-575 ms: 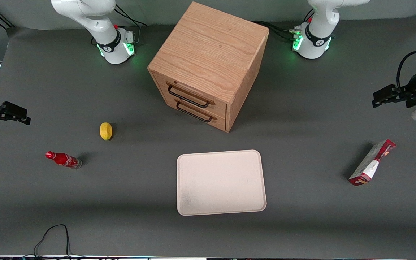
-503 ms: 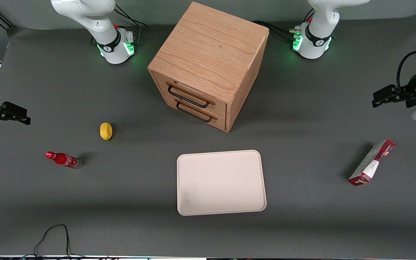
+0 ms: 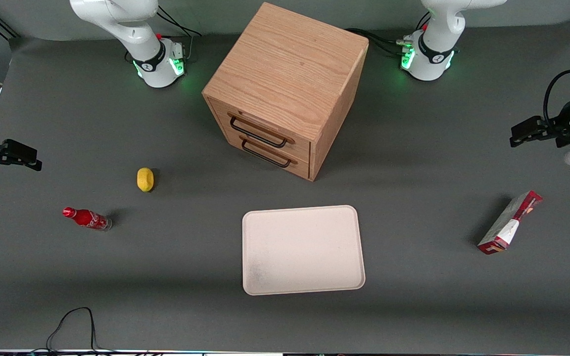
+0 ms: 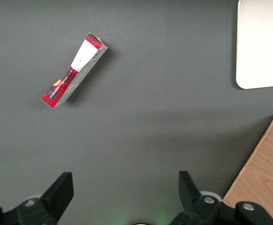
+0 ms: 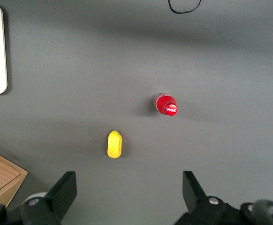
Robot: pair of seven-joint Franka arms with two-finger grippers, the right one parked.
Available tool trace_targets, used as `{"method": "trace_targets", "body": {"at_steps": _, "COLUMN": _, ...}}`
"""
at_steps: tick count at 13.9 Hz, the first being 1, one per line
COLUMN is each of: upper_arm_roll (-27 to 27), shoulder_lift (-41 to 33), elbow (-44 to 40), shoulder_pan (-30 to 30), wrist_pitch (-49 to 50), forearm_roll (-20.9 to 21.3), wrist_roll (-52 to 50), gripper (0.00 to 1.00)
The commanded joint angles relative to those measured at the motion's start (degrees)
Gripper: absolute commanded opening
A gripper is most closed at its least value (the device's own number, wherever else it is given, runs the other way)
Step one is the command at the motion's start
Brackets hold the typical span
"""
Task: Place red cookie box on tray
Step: 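Move the left gripper toward the red-and-white cookie box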
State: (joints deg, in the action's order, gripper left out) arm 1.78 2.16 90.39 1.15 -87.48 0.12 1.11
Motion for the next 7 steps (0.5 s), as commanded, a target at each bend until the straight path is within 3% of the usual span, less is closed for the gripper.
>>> {"method": "trace_targets", "body": {"at_steps": 1, "upper_arm_roll": -0.11, "shoulder_lift": -0.05, "elbow": 0.05, "shoulder_pan": 0.17, "wrist_pitch": -0.23, "forearm_roll": -0.21, "wrist_roll": 3.43, "gripper": 1.0}}
{"method": "trace_targets", "body": {"at_steps": 7, "upper_arm_roll": -0.72, "shoulder_lift": 3.55, "elbow": 0.05, "shoulder_pan": 6.75, "wrist_pitch": -7.34, "forearm_roll": 0.5, "wrist_roll": 20.21, "gripper": 1.0}}
